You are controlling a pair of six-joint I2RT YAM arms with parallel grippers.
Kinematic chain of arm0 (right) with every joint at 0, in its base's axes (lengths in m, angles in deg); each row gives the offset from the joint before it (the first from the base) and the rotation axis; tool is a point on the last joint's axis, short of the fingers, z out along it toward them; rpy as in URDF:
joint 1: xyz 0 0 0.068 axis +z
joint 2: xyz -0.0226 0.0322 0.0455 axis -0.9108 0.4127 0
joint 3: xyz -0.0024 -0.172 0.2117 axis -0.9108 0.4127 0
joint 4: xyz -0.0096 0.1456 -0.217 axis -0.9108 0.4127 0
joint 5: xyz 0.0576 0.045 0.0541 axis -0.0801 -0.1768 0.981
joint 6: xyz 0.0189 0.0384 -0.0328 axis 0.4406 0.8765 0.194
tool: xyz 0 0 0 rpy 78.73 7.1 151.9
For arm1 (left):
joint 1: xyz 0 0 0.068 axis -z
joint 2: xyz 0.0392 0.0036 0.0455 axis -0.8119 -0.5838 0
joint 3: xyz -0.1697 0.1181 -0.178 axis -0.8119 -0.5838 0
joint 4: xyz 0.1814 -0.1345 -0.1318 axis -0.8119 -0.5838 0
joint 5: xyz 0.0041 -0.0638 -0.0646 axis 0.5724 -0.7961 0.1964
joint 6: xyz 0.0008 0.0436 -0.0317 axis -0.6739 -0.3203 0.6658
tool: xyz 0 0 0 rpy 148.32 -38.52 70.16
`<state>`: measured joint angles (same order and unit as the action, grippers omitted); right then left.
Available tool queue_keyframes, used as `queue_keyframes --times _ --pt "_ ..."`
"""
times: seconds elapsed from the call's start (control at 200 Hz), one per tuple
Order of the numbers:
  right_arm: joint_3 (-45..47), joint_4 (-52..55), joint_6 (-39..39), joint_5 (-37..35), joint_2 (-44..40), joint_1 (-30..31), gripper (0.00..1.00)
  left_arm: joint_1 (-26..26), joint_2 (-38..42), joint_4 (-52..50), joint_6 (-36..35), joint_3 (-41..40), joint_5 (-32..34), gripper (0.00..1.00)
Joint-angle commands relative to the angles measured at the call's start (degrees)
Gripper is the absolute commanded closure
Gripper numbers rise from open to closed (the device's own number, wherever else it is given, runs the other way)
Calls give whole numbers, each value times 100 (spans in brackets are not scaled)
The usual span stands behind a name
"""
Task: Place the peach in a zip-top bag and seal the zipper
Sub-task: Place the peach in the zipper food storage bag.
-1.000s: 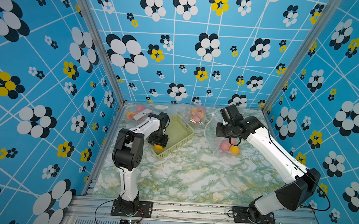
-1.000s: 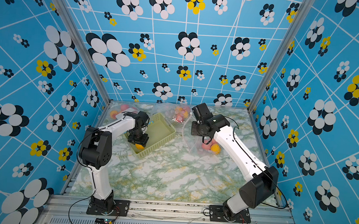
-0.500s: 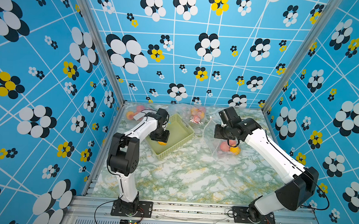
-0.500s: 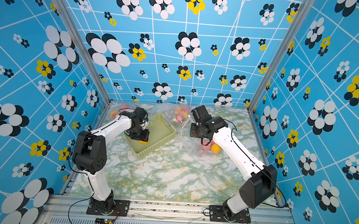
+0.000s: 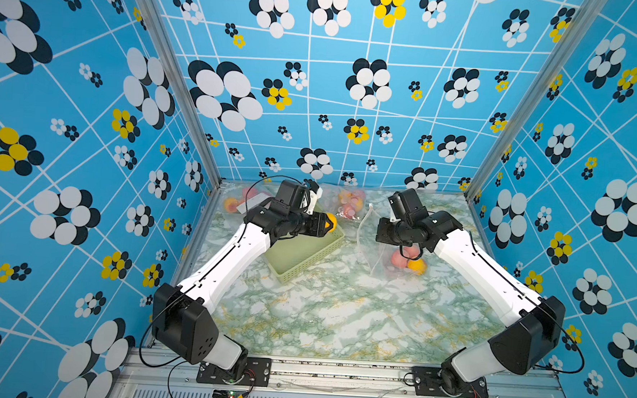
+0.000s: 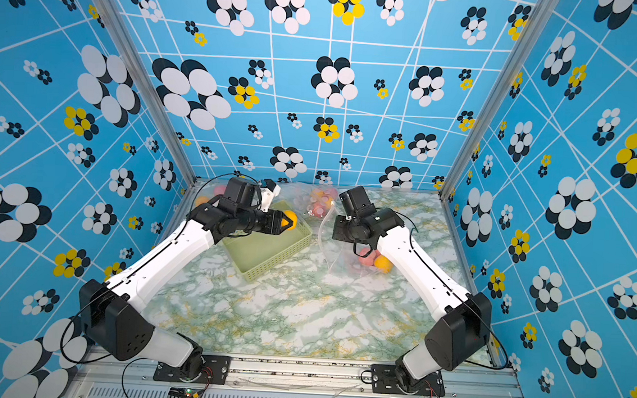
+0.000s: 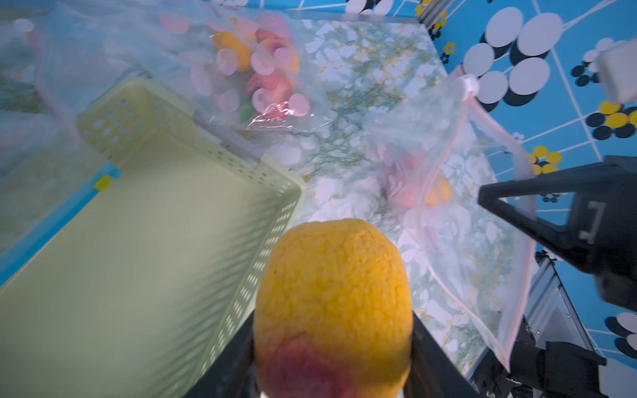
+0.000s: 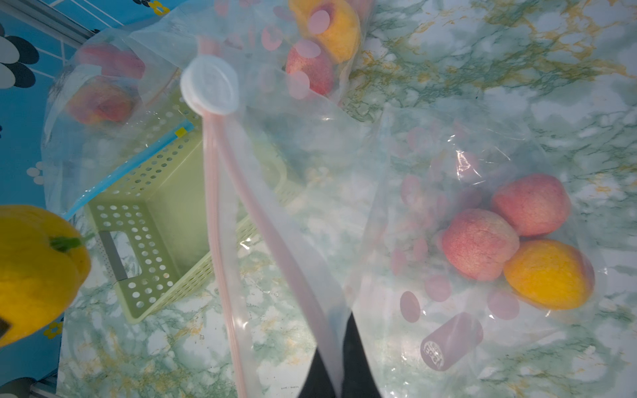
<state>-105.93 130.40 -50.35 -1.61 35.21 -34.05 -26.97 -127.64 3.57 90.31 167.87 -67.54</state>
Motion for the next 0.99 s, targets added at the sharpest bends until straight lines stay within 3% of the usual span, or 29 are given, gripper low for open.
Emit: queue_keyframes --times 0.0,0.275,0.585,0.85,0.99 --pt "100 -183 108 226 -171 4 100 406 42 1018 465 -36 -273 52" --pt "130 -184 152 296 -300 13 100 984 -706 1520 643 359 -192 51" --pt "103 -159 186 291 -338 28 100 1250 -1169 1647 654 468 139 47" --pt "-67 44 107 148 -344 33 100 1338 -1285 1534 563 637 197 22" --pt "-113 135 56 29 -363 34 100 1340 -1103 1534 462 632 217 20"
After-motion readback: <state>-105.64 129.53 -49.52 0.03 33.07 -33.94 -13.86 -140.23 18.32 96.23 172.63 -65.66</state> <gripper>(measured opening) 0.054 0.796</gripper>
